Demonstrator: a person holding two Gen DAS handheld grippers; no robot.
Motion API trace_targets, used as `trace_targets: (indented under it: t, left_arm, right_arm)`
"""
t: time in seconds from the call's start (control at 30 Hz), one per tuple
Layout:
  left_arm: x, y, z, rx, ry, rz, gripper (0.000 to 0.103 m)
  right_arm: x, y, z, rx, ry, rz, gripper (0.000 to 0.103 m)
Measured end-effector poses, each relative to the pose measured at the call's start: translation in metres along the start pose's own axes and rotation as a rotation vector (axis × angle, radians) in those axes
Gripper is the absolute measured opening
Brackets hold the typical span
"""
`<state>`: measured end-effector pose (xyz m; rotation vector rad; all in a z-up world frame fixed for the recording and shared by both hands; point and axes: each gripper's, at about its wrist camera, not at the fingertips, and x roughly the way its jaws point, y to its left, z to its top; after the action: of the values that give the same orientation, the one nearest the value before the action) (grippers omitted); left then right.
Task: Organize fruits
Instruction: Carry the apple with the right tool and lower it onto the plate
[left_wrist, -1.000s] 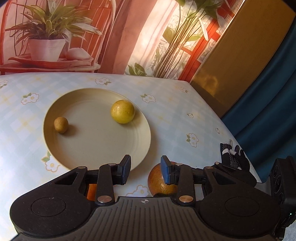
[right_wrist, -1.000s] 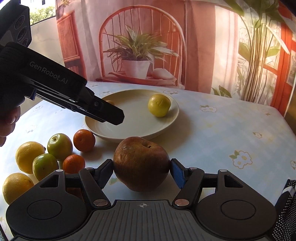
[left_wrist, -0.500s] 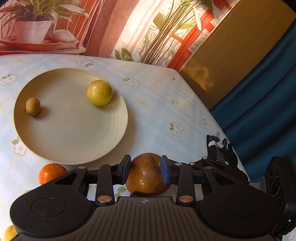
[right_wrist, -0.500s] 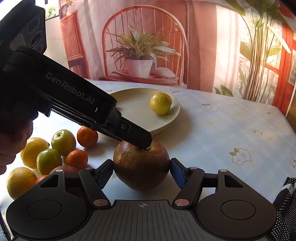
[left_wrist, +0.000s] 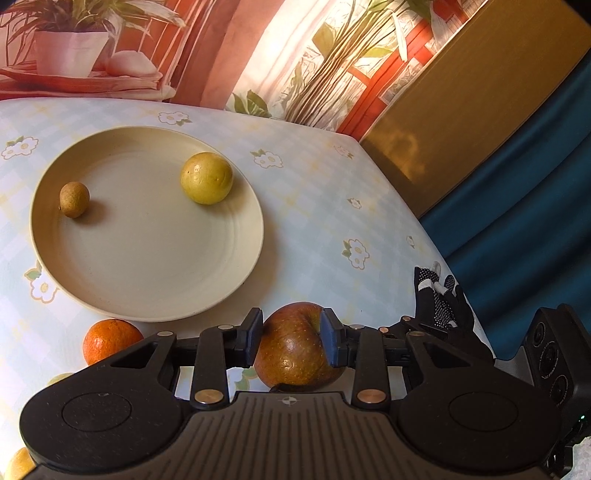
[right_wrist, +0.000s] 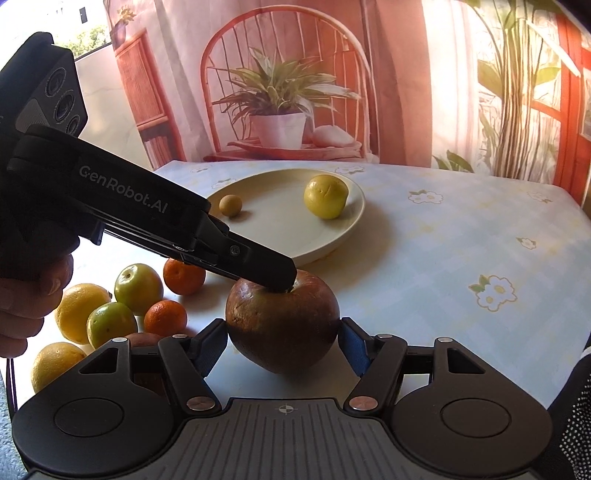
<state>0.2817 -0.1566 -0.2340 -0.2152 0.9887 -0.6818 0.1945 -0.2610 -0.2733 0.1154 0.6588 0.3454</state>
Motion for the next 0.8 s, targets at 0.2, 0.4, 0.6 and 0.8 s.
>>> trace_targets:
  t: [0.2,0.4,0.6,0.8]
  left_arm:
    - [-0.001,0.0,-0.001,-0.003,-0.009,0.005,0.036]
    - [-0.016,-0.002,0.007,0.018,-0.068,0.013,0.036]
    - [-0.037,0.001,0.027,0.038,-0.148,0.043,0.036]
    - [-0.052,0.015,0.055,0.047,-0.212,0.087,0.036]
  right_arm:
    - [0.001,0.002,0.001,0.004,-0.006,0.0,0.061]
    - [-0.001,0.005,0.017,-0.034,-0.032,0.003,0.061]
    - [0.008,0.011,0.054,-0.099,-0.054,0.023,0.061]
    - [0.032,0.019,0.097,-0.162,-0.066,0.049,0.061]
